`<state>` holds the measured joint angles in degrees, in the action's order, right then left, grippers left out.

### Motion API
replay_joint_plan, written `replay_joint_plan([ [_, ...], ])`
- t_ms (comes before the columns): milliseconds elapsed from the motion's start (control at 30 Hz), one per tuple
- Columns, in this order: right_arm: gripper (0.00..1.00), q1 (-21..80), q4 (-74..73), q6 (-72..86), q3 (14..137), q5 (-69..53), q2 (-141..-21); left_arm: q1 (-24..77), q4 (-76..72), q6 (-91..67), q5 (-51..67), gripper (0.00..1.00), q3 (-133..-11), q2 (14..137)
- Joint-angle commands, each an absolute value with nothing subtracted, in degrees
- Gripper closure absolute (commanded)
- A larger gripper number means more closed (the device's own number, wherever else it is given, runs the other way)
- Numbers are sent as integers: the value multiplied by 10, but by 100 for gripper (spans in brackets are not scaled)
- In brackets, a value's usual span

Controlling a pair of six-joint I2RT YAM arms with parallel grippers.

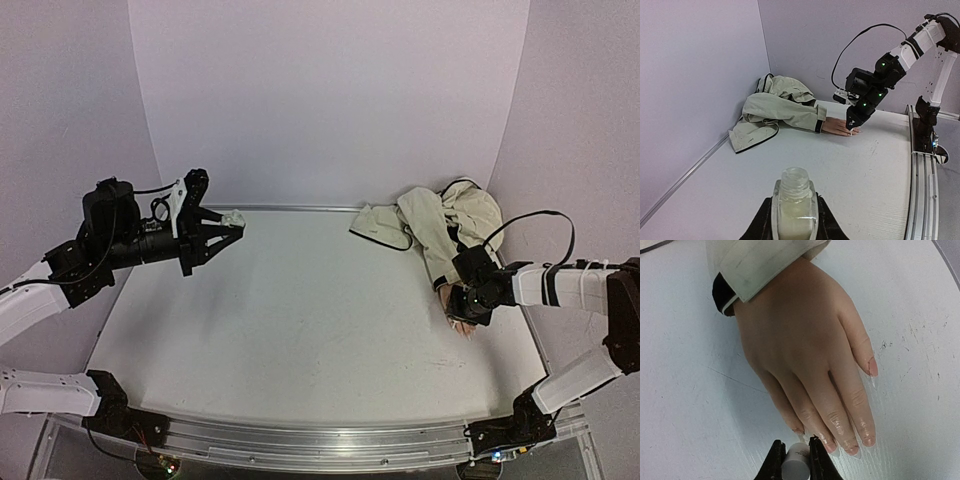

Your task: Paint the nails

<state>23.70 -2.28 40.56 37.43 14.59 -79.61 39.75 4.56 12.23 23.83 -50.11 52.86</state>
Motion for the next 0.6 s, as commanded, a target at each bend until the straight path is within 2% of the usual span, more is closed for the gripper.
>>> replay_joint_plan([
  [0,100,234,-57,413,376,155,-776,396,35,132,242,100,-506,516],
  [300,100,235,-41,392,361,145,-687,396,35,131,244,100,-509,521],
  [567,100,234,-44,389,389,172,-751,396,35,131,243,100,-508,517],
])
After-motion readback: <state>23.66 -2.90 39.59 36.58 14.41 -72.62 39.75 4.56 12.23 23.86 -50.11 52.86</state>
